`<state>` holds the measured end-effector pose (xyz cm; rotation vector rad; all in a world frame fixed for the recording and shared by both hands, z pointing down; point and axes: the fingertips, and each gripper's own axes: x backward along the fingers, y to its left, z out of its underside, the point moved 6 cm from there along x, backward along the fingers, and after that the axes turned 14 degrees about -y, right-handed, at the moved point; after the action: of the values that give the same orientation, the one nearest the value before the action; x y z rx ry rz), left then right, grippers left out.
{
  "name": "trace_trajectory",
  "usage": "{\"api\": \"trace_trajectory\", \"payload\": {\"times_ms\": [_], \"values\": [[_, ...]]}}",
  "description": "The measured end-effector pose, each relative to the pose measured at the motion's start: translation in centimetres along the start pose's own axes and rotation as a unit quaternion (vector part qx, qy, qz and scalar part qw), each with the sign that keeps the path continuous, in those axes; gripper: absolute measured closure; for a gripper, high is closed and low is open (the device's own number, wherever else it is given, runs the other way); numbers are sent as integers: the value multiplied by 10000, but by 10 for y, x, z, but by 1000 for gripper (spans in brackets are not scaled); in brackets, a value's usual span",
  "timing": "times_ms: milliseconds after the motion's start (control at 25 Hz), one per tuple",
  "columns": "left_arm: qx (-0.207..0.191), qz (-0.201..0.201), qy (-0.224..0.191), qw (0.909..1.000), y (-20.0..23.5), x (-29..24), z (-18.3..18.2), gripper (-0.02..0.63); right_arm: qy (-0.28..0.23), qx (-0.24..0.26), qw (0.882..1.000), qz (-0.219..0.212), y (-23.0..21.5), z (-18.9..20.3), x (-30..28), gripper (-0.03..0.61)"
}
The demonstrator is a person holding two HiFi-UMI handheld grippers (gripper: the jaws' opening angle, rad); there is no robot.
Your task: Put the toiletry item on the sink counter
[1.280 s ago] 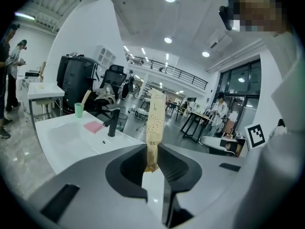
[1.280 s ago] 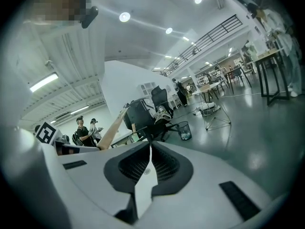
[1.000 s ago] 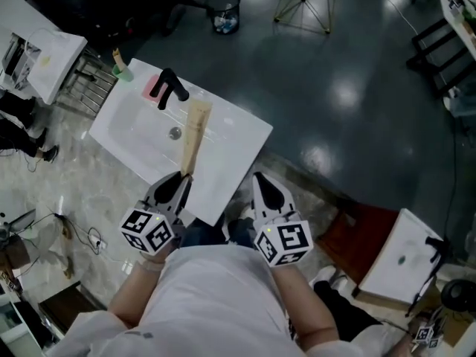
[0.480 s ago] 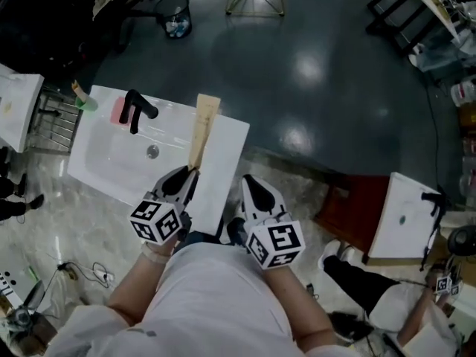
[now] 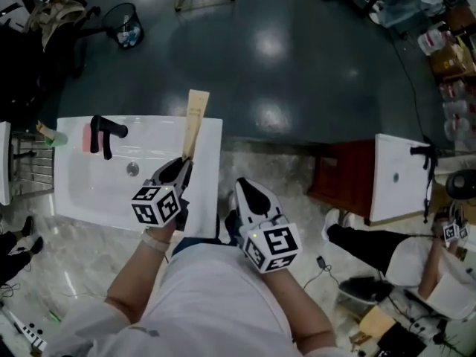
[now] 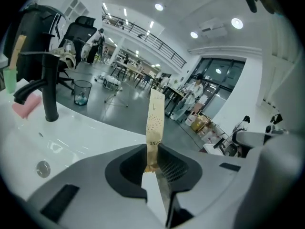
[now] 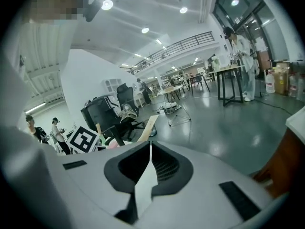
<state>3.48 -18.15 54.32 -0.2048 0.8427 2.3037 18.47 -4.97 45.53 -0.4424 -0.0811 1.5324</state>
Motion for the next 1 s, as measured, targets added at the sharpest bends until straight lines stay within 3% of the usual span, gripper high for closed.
{"api": "trace_trajectory", "payload": {"times_ms": [600, 1000], "values": [[-99, -6, 817, 9966, 31, -63, 44, 537, 182, -78, 9954, 936, -17, 19, 29, 554], [-275, -172, 1181, 9925, 36, -75, 58, 531, 293, -114, 9939, 1054, -21, 23, 34, 554]]}}
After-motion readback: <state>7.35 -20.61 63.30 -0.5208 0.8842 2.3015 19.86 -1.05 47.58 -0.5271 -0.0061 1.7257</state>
